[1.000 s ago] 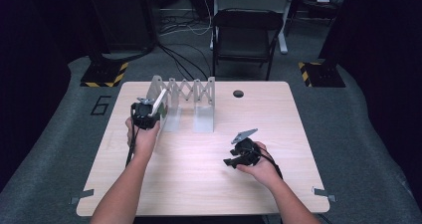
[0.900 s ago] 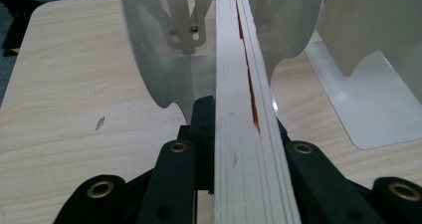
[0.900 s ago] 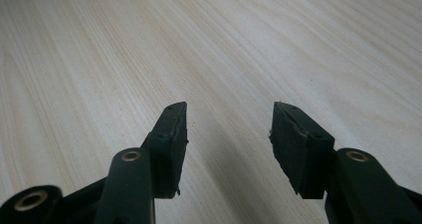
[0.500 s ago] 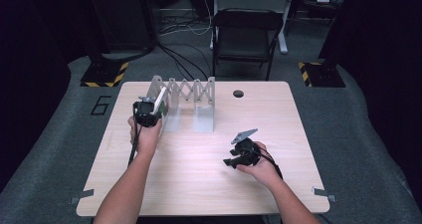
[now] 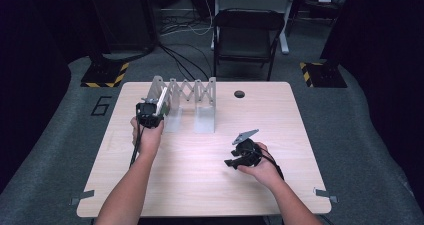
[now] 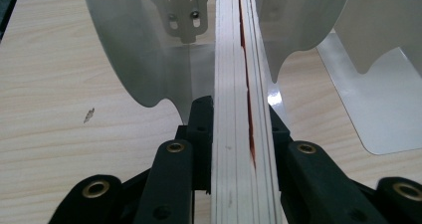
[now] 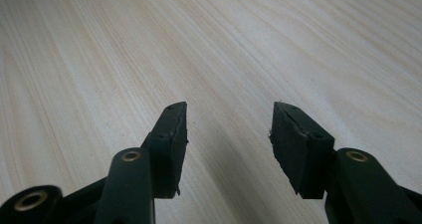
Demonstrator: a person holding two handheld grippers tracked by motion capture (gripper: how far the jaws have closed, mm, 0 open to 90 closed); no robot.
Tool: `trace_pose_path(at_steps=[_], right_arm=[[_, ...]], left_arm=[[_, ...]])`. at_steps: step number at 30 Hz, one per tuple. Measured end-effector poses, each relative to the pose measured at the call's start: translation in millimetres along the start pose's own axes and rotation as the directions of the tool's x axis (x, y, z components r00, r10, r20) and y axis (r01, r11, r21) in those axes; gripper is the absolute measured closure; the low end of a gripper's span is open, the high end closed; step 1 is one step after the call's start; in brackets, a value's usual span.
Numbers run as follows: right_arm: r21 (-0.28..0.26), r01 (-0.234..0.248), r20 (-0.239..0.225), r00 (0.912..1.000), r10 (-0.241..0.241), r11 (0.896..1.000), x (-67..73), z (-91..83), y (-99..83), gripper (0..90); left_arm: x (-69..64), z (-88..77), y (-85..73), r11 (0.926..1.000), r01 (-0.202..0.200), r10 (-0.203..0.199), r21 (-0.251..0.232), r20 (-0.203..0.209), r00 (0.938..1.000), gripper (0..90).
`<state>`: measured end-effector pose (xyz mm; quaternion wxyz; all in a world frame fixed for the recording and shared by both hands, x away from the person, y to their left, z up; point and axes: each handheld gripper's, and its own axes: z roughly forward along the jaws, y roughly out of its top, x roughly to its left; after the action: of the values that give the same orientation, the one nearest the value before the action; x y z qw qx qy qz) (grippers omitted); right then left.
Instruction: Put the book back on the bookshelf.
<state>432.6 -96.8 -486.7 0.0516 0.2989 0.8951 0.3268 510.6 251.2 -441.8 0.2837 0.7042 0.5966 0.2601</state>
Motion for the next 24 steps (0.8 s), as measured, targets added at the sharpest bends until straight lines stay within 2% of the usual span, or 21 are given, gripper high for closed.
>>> trace_pose_path(at_steps=[9, 13, 20, 24], right_arm=[[-0.001, 0.006, -0.001, 1.0000, -0.006, 1.000, 0.1, 0.3, 0.0, 48.6], [-0.002, 0.004, 0.002, 1.0000, -0.004, 1.000, 0.1, 0.1, -0.1, 48.6], [0.001, 0.001, 0.005, 1.0000, -0.001, 1.000, 0.2, 0.2, -0.2, 48.6], [0.011, -0.027, 0.007, 0.9996, 0.027, 1.000, 2.1, 0.2, -0.6, 48.5]], left_arm=[[-0.1, -0.6, 0.1, 1.0000, -0.009, 0.009, 0.000, -0.001, 1.0000, 70.3], [1.2, -2.6, 0.6, 0.9999, -0.007, 0.007, -0.012, -0.009, 0.9999, 62.6], [-0.5, -10.7, 1.1, 0.9992, -0.004, 0.005, -0.040, 0.012, 0.9999, 49.5], [-2.6, -15.6, 1.0, 0.9986, -0.015, 0.016, -0.051, 0.014, 0.9998, 46.2]])
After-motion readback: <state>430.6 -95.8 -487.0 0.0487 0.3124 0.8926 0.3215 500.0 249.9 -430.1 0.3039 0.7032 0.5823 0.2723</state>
